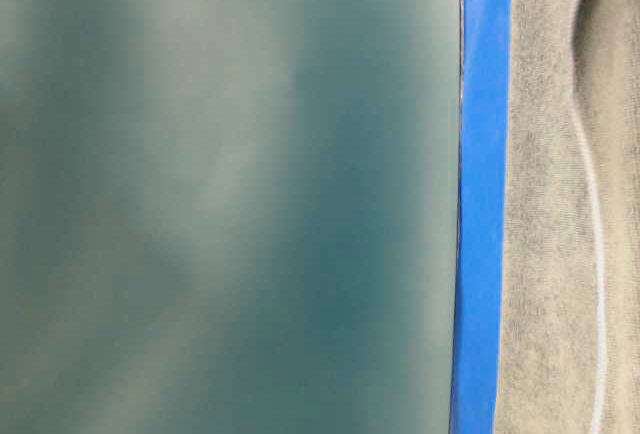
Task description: Fold a large towel.
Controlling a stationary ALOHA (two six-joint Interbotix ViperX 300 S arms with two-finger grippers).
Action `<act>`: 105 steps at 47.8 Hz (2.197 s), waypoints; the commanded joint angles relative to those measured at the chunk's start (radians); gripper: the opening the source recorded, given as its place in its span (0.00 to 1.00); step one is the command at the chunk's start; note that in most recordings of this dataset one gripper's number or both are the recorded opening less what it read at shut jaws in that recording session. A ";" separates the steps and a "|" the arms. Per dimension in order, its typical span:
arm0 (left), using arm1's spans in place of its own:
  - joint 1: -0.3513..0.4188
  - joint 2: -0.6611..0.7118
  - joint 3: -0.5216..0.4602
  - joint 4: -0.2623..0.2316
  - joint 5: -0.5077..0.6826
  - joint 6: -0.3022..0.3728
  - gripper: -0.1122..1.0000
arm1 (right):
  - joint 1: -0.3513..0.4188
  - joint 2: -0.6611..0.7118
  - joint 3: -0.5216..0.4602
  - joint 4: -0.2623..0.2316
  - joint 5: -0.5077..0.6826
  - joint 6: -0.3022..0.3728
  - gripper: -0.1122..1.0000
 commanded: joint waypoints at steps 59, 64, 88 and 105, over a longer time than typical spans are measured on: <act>0.537 0.575 -0.091 0.000 -0.426 0.626 0.65 | -0.603 0.255 0.003 -0.460 -0.114 -0.011 0.62; 0.540 0.584 -0.103 0.000 -0.402 0.626 0.43 | -0.601 0.256 0.012 -0.460 -0.117 -0.014 0.39; 0.526 0.425 -0.218 -0.006 -0.041 0.561 0.11 | -0.531 -0.084 0.005 -0.440 0.025 -0.005 0.12; 0.371 0.152 -0.347 -0.009 0.236 0.543 0.11 | -0.337 -0.433 -0.040 -0.383 0.173 -0.002 0.12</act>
